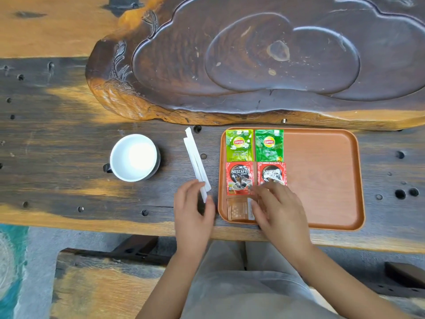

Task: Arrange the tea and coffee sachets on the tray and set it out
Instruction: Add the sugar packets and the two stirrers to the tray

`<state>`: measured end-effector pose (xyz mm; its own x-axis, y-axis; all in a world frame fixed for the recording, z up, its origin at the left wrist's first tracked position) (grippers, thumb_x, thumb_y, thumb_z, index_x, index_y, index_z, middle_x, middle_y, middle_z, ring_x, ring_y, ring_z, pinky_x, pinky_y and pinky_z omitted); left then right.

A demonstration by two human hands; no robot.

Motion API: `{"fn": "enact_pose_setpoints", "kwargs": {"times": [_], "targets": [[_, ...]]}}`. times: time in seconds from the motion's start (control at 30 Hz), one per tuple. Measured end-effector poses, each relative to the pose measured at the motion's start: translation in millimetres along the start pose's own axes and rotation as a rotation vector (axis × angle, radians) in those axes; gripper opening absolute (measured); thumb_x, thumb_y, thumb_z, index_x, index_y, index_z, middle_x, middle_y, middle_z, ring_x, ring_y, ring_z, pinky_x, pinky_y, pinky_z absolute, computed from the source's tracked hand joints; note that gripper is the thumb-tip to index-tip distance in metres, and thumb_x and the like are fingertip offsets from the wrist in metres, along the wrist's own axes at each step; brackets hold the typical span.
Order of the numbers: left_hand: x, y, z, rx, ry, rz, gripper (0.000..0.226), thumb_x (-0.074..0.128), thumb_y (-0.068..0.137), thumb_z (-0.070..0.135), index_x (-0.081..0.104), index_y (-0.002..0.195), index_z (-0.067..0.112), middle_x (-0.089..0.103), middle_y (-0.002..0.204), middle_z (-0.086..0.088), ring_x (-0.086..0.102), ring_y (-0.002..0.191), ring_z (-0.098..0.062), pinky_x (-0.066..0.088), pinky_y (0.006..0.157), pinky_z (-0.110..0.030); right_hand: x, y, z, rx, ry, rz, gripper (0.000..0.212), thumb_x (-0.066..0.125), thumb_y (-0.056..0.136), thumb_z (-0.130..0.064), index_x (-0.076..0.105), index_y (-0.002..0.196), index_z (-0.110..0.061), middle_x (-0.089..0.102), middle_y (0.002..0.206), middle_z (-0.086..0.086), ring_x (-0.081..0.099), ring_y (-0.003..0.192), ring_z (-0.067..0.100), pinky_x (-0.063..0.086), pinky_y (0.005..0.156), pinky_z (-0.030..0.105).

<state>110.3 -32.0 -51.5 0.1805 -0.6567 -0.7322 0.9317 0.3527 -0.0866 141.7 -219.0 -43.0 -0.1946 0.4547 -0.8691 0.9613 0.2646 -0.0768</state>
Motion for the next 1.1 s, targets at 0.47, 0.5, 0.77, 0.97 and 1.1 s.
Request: {"fn": "enact_pose_setpoints", "kwargs": {"times": [0.47, 0.5, 0.77, 0.97, 1.1], "targets": [[12, 61, -48, -0.356, 0.176, 0.011, 0.020, 0.068, 0.080, 0.021, 0.063, 0.095, 0.009, 0.055, 0.101, -0.008, 0.047, 0.101, -0.021, 0.031, 0.070, -0.021, 94, 131, -79, -0.016, -0.151, -0.516, 0.019, 0.054, 0.089, -0.021, 0.058, 0.097, -0.004, 0.063, 0.105, 0.017, 0.060, 0.094, 0.035, 0.037, 0.064, 0.032], [12, 61, -48, -0.356, 0.175, 0.018, 0.019, 0.068, 0.079, 0.020, 0.063, 0.094, 0.009, 0.055, 0.100, -0.008, 0.047, 0.101, -0.021, 0.032, 0.070, -0.022, 96, 131, -80, -0.019, -0.174, -0.524, 0.020, 0.054, 0.090, -0.021, 0.058, 0.100, -0.004, 0.063, 0.106, 0.017, 0.060, 0.096, 0.035, 0.037, 0.065, 0.031], [10, 64, -46, -0.332, 0.221, -0.016, 0.009, 0.063, 0.082, 0.015, 0.061, 0.080, 0.007, 0.054, 0.088, -0.004, 0.054, 0.083, -0.022, 0.042, 0.059, -0.030, 99, 130, -77, 0.018, -0.160, -0.490, 0.010, 0.054, 0.084, -0.003, 0.059, 0.092, -0.005, 0.054, 0.082, 0.012, 0.064, 0.085, 0.034, 0.037, 0.057, 0.030], [10, 64, -49, -0.345, 0.340, -0.087, 0.027, 0.068, 0.079, 0.027, 0.050, 0.066, 0.013, 0.046, 0.074, 0.002, 0.048, 0.064, -0.019, 0.032, 0.052, -0.026, 87, 128, -62, 0.183, 0.117, -0.413, 0.009, 0.054, 0.082, -0.005, 0.057, 0.074, -0.007, 0.056, 0.075, 0.011, 0.059, 0.076, 0.031, 0.043, 0.057, 0.031], [12, 62, -48, -0.337, 0.357, -0.112, 0.021, 0.065, 0.081, 0.023, 0.054, 0.068, 0.011, 0.056, 0.073, -0.003, 0.052, 0.066, -0.020, 0.033, 0.053, -0.025, 73, 115, -45, 0.314, 0.325, -0.380, 0.010, 0.061, 0.083, -0.010, 0.065, 0.076, -0.005, 0.065, 0.073, 0.006, 0.059, 0.070, 0.019, 0.049, 0.064, 0.027]]}}
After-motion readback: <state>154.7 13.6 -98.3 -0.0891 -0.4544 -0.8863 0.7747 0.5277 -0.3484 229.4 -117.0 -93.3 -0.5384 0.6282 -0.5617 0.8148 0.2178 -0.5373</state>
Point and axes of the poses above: each hand's wrist, its own y-axis towards the middle knuckle, its own x-axis out of the palm, z = x × y, the point moved 10 cm from there along y, towards the middle knuckle
